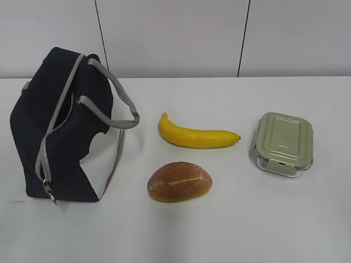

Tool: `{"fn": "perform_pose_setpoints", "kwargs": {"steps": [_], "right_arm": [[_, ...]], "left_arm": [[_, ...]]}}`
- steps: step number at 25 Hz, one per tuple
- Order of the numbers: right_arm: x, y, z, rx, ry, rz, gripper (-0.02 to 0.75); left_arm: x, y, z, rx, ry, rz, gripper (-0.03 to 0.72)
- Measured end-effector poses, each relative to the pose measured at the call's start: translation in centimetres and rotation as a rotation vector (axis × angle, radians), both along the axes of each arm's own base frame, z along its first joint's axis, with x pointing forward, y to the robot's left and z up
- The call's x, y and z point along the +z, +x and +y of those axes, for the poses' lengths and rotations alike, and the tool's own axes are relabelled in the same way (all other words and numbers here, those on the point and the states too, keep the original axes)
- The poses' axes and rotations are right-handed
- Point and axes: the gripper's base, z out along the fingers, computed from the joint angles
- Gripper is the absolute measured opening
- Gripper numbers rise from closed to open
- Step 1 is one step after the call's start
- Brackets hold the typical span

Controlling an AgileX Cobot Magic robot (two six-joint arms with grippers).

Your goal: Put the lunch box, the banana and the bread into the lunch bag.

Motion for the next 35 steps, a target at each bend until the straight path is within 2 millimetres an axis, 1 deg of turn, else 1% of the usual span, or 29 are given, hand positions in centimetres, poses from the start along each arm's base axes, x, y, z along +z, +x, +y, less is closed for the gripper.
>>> {"fn": "perform_pose_setpoints", "kwargs": {"steps": [8, 15, 18, 20, 22, 26, 27, 31, 34, 35], "right_arm": [[0.0, 0.0, 0.0, 0.0, 0.0, 0.0, 0.365], [0.0, 0.0, 0.0, 0.0, 0.0, 0.0, 0.365], [0.0, 0.0, 0.0, 0.0, 0.0, 0.0, 0.365], [0.0, 0.0, 0.0, 0.0, 0.0, 0.0, 0.365], [0.0, 0.0, 0.0, 0.0, 0.0, 0.0, 0.365], [0.0, 0.0, 0.0, 0.0, 0.0, 0.0, 0.365], [0.0, 0.0, 0.0, 0.0, 0.0, 0.0, 0.365], [0.0, 0.0, 0.0, 0.0, 0.0, 0.0, 0.365], [0.0, 0.0, 0.0, 0.0, 0.0, 0.0, 0.365], [0.0, 0.0, 0.0, 0.0, 0.0, 0.0, 0.365]], "left_arm": [[0.0, 0.0, 0.0, 0.0, 0.0, 0.0, 0.662], [0.1, 0.0, 0.0, 0.0, 0.0, -0.002, 0.605], [1.3, -0.2, 0.0, -0.001, -0.003, -0.033, 0.594], [2.9, -0.1, -0.1, -0.006, -0.011, -0.058, 0.593], [4.4, 0.7, -0.2, -0.014, -0.024, -0.046, 0.592], [7.6, 3.9, -0.9, -0.054, -0.093, 0.028, 0.588], [8.5, 5.0, -1.2, -0.066, -0.117, 0.045, 0.588], [11.1, 9.6, -1.9, -0.099, -0.183, 0.127, 0.587], [12.4, 13.5, -2.2, -0.12, -0.188, 0.187, 0.587], [12.5, 15.0, -2.3, -0.13, -0.19, 0.215, 0.587]]}}
